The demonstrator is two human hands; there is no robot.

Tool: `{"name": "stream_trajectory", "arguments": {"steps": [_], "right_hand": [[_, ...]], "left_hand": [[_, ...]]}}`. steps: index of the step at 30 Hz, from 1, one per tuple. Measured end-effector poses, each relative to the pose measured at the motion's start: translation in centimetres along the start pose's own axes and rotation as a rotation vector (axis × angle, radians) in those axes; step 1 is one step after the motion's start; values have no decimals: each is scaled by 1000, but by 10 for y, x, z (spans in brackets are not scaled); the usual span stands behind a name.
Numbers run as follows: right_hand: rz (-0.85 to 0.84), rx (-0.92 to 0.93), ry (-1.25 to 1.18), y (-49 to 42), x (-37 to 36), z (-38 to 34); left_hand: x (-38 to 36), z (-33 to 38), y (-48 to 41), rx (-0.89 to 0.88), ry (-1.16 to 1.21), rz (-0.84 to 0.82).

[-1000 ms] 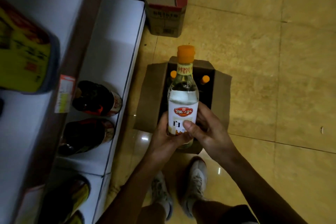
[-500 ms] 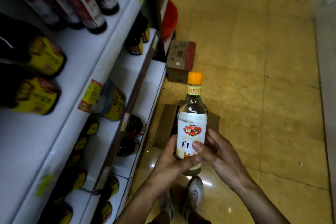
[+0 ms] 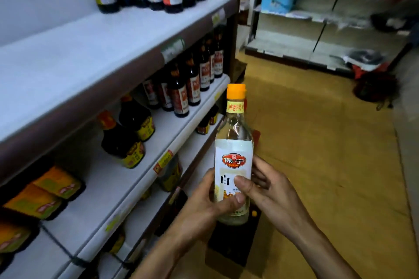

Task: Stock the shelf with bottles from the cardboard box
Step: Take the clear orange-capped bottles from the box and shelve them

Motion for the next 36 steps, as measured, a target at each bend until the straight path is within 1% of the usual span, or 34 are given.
{"name": "stream_trajectory", "arguments": {"steps": [5, 11, 21, 25, 29, 36], "right_hand": [[-12, 135, 20, -8, -4, -63], [-29, 293, 49, -19, -28, -144], [-62, 549, 30, -36, -96, -272], [-94, 606, 31, -40, -122, -303], [-142, 661, 26, -51, -150, -329], [-290, 751, 58, -83, -203, -369]], "left_hand": [[10, 55, 21, -126, -25, 29], [44, 121, 56, -285, -25, 70], [123, 225, 123, -519, -199, 250], [149, 249, 145, -583, -232, 308], [171, 258, 162, -602, -148, 336], [225, 284, 182, -656, -172, 514]]}}
Point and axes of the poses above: each hand's wrist, its own y-axis away from the middle knuckle, its own x-axis out of the back of the hand, z = x × y, the point moved 7 cm from there along -y, towards the middle knuckle, and after that the axes turned 14 degrees about y, right-handed, at the moved point
